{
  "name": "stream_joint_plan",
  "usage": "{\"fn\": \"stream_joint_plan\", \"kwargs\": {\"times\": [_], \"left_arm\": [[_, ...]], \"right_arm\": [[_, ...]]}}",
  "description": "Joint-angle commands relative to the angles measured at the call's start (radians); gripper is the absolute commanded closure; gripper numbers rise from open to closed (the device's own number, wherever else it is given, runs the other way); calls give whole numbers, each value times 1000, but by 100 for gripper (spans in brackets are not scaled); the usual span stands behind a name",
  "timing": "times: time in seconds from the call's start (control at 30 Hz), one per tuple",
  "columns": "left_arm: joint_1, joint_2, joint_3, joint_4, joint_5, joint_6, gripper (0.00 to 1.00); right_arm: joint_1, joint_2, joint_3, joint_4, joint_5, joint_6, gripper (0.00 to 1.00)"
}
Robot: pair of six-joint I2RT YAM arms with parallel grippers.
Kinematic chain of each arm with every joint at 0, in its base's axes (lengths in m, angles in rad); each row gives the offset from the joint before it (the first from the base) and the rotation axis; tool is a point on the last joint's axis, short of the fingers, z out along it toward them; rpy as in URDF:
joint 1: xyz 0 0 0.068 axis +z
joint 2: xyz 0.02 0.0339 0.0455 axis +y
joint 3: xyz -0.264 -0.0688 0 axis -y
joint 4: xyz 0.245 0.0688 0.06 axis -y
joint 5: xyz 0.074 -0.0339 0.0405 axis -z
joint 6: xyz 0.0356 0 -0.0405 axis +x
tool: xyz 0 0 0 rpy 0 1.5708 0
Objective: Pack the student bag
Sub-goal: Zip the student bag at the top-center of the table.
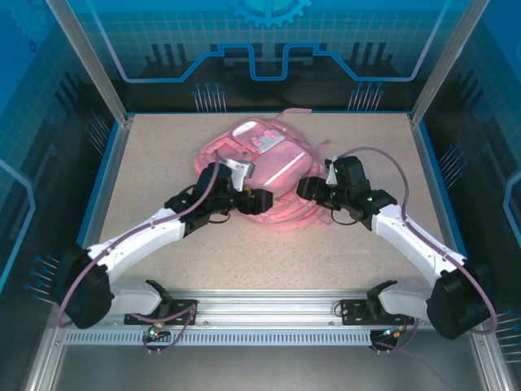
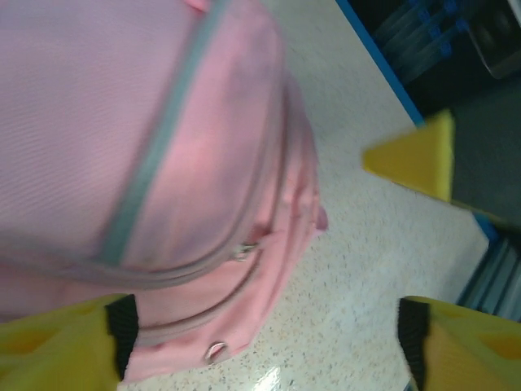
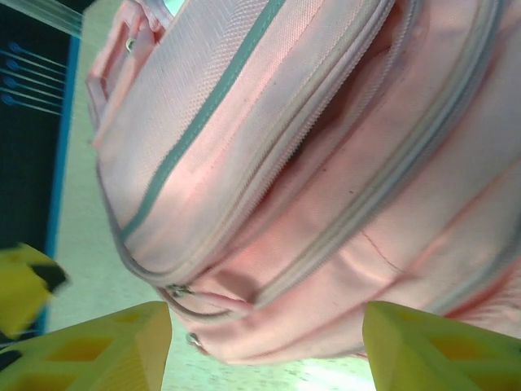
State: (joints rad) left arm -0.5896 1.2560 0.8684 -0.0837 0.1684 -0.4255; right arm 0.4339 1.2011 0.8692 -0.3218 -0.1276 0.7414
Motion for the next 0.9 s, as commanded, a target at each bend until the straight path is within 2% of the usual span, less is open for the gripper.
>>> {"fn": "stream_joint_plan", "kwargs": {"times": [0.0, 0.17, 0.33, 0.43, 0.67, 0.87], "left_arm": [[51, -62, -35, -108, -96, -134, 8], [105, -87, -52, -133, -97, -249, 5], [112, -74, -46, -121, -68, -314, 6], [113, -61, -36, -123, -57, -336, 6], [118, -43, -37, -115, -40, -367, 9], [119, -19, -39, -77, -8, -428, 18]], "right_arm": [[76, 1, 5, -132, 137, -210, 35], [211, 79, 80, -104, 195, -299, 39], [285, 175, 149, -76, 249, -380, 43], [281, 212, 175, -64, 264, -439, 45], [255, 311, 243, -101, 187, -547, 45], [237, 345, 271, -124, 148, -562, 60]]}}
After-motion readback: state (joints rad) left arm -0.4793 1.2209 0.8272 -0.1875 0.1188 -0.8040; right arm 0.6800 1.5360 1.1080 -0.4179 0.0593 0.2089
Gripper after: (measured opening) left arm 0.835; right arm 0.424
